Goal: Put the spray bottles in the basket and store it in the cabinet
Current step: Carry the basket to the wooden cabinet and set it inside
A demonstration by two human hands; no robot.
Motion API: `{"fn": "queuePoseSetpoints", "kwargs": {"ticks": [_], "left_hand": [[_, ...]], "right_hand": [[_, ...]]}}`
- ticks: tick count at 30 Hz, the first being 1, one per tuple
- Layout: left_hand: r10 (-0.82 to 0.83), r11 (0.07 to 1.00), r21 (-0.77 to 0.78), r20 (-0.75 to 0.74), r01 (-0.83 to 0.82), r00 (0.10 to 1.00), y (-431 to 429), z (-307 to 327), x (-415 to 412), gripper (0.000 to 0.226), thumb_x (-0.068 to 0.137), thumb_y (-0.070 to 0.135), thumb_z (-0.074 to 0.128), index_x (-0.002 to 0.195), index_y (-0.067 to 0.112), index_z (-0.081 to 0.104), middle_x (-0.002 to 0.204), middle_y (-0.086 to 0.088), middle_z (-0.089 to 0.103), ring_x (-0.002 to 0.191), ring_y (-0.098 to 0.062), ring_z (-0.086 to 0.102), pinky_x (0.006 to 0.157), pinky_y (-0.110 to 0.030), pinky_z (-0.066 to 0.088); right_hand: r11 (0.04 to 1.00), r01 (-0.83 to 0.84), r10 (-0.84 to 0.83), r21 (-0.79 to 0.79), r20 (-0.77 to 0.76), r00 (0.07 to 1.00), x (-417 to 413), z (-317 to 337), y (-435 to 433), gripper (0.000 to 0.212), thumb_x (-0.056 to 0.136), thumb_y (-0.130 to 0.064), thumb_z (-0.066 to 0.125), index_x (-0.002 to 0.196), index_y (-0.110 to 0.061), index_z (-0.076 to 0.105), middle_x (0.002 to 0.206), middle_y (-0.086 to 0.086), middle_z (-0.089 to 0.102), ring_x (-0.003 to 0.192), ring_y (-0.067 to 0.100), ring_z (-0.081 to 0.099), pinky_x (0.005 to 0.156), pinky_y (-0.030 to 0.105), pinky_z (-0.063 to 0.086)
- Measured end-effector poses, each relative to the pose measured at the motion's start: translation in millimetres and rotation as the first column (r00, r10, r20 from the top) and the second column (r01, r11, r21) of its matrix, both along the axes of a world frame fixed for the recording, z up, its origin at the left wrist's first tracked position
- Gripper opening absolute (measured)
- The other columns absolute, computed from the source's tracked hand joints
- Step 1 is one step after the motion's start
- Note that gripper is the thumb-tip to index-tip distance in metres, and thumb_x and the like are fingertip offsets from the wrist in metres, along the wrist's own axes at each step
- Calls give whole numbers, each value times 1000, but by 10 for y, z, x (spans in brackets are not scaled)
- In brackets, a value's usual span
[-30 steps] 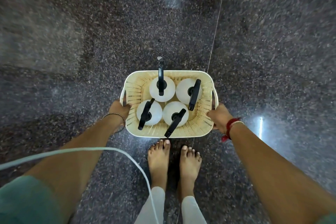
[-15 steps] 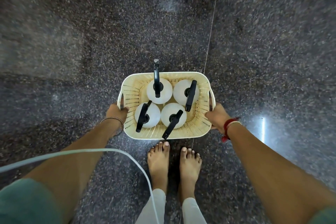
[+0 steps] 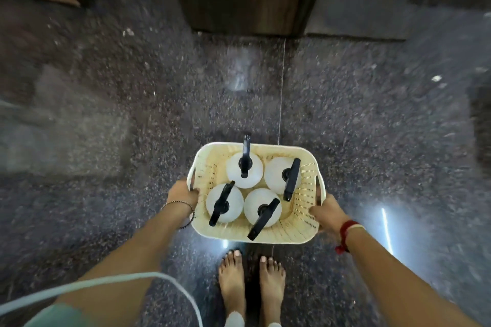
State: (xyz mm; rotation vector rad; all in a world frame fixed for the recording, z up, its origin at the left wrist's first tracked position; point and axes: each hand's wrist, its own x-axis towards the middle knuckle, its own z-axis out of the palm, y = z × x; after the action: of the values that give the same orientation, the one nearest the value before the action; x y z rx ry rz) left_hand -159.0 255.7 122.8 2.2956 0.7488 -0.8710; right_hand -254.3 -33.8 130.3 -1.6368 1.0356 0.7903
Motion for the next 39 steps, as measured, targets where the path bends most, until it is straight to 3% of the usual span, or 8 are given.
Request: {"fn": "queuePoseSetpoints", "kwargs": {"ticks": [3, 7, 11, 14, 19, 22, 30, 39], "left_hand": [[-73, 996, -48, 44, 75, 996, -195, 649, 276, 19, 86, 4, 56, 102, -3, 65, 99, -26, 69, 90, -38, 65, 71, -34, 47], [-139, 984, -96, 118, 150, 983, -479, 1430, 640, 21, 83, 1, 54, 99, 3, 68, 93, -22, 71, 87, -36, 66, 78, -42, 54], [-212, 967, -108, 164, 232, 963, -805, 2069, 991, 22, 81, 2, 52, 97, 5, 68, 94, -20, 71, 82, -31, 64, 71, -34, 48], [-238, 958, -113, 192, 263, 952, -1081, 2298, 1295, 22, 82, 3, 53, 98, 5, 68, 96, -19, 71, 87, -33, 65, 71, -30, 44], [-252, 951, -124, 213, 282, 944, -1608, 2260, 1797, 23, 81, 1, 54, 98, 8, 69, 94, -17, 72, 87, -31, 66, 71, -29, 45], [-254, 952, -115, 218, 283, 942, -1930, 2153, 2092, 21, 81, 0, 55, 96, 7, 68, 88, -16, 70, 86, -33, 67, 72, -34, 50], [-211, 958, -150, 215, 246, 954, -2470, 1805, 2630, 23, 82, 1, 53, 99, 7, 67, 97, -19, 70, 89, -36, 65, 80, -41, 53], [-227, 966, -90, 149, 241, 963, -2696, 1433, 3181, 19, 83, 6, 56, 98, 4, 67, 96, -20, 70, 88, -34, 65, 68, -31, 44]], "right_hand": [[999, 41, -41, -21, 19, 999, 138, 670, -181, 25, 86, 8, 46, 100, -6, 61, 95, 15, 67, 87, 28, 63, 63, 39, 55], [997, 70, -66, -41, 89, 994, 394, 1469, -465, 27, 82, 13, 43, 98, 3, 63, 100, 28, 67, 94, 38, 65, 80, 55, 54], [996, 78, -71, -37, 169, 983, 693, 2088, -774, 27, 81, 14, 44, 89, -1, 65, 99, 31, 67, 88, 36, 66, 72, 48, 56], [998, 58, -51, -30, 174, 983, 961, 2317, -1086, 30, 81, 14, 42, 98, -1, 63, 99, 26, 68, 90, 36, 66, 73, 56, 56], [999, 35, -36, 8, 180, 983, 1456, 2281, -1711, 34, 81, 11, 45, 99, -11, 63, 97, 17, 70, 90, 33, 67, 73, 56, 57], [999, 35, -36, 8, 199, 979, 1747, 2208, -2039, 38, 80, 12, 44, 100, -13, 64, 95, 12, 71, 89, 27, 68, 71, 50, 59], [997, 61, -66, 38, 174, 983, 2330, 1956, -2577, 44, 81, 14, 43, 92, -24, 63, 93, 8, 71, 84, 23, 67, 55, 39, 57], [999, 28, -31, 33, 108, 994, 2943, 1553, -2805, 43, 84, 11, 44, 89, -28, 62, 91, 3, 69, 81, 19, 66, 51, 34, 56]]}}
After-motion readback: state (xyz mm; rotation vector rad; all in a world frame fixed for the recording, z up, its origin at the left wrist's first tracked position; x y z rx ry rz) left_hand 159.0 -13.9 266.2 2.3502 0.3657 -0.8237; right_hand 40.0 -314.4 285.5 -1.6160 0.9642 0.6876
